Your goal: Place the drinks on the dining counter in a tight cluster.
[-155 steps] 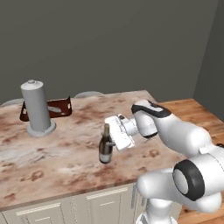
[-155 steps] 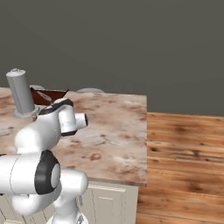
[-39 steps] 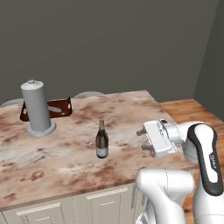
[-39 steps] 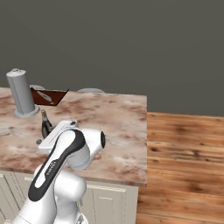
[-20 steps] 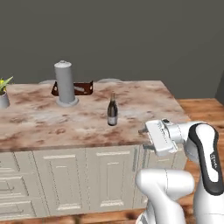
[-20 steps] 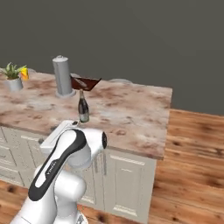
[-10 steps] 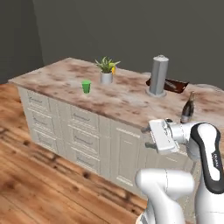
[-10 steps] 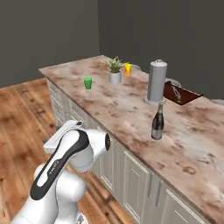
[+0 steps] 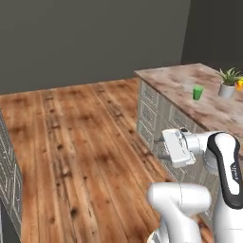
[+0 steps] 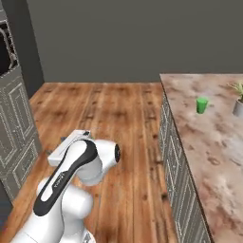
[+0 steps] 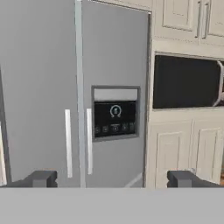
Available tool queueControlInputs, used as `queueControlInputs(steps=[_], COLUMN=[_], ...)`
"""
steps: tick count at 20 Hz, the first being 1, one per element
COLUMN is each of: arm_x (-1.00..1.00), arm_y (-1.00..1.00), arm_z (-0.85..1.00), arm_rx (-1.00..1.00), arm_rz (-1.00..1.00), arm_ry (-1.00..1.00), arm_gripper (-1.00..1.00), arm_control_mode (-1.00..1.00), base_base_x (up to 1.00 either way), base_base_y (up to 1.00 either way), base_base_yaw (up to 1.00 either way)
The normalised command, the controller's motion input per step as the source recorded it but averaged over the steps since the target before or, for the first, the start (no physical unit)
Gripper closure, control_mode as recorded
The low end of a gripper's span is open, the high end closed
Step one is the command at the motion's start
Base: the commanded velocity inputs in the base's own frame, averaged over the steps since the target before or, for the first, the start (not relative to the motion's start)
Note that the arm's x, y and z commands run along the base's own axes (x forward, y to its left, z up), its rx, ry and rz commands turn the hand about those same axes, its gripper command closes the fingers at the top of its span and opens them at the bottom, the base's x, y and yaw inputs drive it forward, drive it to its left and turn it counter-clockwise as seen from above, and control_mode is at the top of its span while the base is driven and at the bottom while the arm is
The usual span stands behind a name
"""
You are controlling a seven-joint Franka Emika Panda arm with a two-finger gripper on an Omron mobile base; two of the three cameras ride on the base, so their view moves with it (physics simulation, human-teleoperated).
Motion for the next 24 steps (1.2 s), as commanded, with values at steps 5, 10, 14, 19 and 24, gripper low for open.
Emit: queueControlInputs(steps=[5,10,14,19,24], arm_x=[0.00,0.00,0.00,0.00,0.00], arm_y=[0.00,0.00,0.00,0.00,0.00], arm_z=[0.00,0.00,0.00,0.00,0.00], arm_rx=[0.00,0.00,0.00,0.00,0.00], arm_rz=[0.00,0.00,0.00,0.00,0.00], arm_ry=[0.00,0.00,0.00,0.00,0.00], arm_gripper=[-1.00,-1.00,-1.00,-1.00,-1.00], arm_control_mode=[1.00,1.00,1.00,1.00,1.00], base_base_x=[-0.09,-0.07,-0.04,0.00,-0.03], base_base_y=[0.07,0.09,0.09,0.07,0.33], base_base_yaw=[1.00,0.98,0.99,0.98,0.72])
